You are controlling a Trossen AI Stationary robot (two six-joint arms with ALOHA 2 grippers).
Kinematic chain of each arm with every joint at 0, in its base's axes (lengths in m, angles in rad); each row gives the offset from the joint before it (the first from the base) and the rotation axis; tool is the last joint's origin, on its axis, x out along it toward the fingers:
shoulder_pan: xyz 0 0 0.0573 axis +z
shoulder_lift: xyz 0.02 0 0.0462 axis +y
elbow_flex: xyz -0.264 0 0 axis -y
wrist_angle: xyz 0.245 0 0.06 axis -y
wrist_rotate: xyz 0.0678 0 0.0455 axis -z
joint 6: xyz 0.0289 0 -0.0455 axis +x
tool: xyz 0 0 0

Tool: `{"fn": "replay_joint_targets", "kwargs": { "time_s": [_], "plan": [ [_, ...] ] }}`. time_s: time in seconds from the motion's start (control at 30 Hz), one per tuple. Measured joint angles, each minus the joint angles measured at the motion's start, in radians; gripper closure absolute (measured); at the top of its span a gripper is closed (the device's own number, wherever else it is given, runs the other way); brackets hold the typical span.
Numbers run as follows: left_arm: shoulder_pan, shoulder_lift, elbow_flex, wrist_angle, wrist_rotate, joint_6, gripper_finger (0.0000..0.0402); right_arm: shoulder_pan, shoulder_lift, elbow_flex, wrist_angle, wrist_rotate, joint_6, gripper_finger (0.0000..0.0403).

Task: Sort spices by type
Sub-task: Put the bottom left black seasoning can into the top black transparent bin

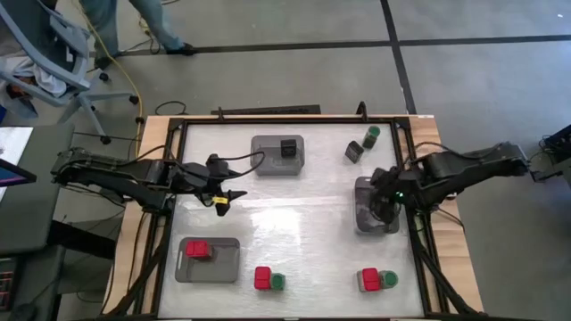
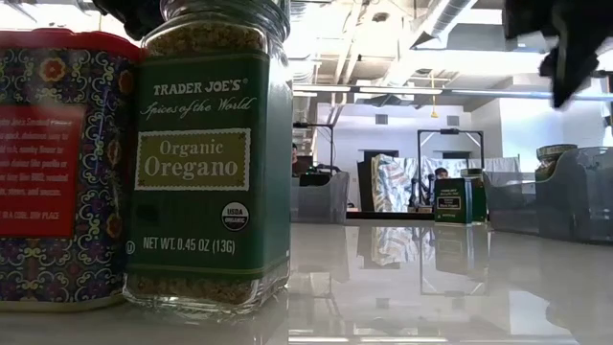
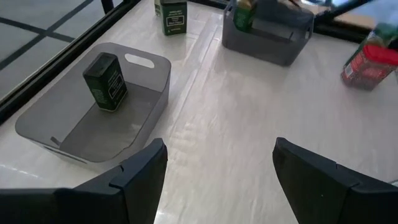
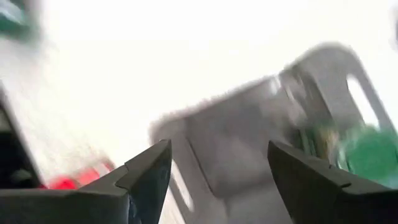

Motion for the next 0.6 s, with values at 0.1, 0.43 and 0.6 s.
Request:
{"fn": "replay_joint_targets", "kwargs": {
  "time_s": [0.1, 0.43, 0.6],
  "plan": [
    [0.000, 0.007, 0.000, 0.013, -0.051, -0.072, 0.0122, -0.006, -0.042, 0.001, 0.100, 0.073, -0.007, 0.0112],
    [0.060, 0.007, 0.003, 0.007, -0.073, -0.237, 0.0122, -0.117, -0.030, 0.001, 0.246, 0.183, -0.011, 0.0112],
    [0.153, 0.007, 0.053, -0.036, -0.031, -0.134, 0.0122, -0.193, -0.012, 0.000, 0.264, 0.184, 0.002, 0.0112]
  ]
}}
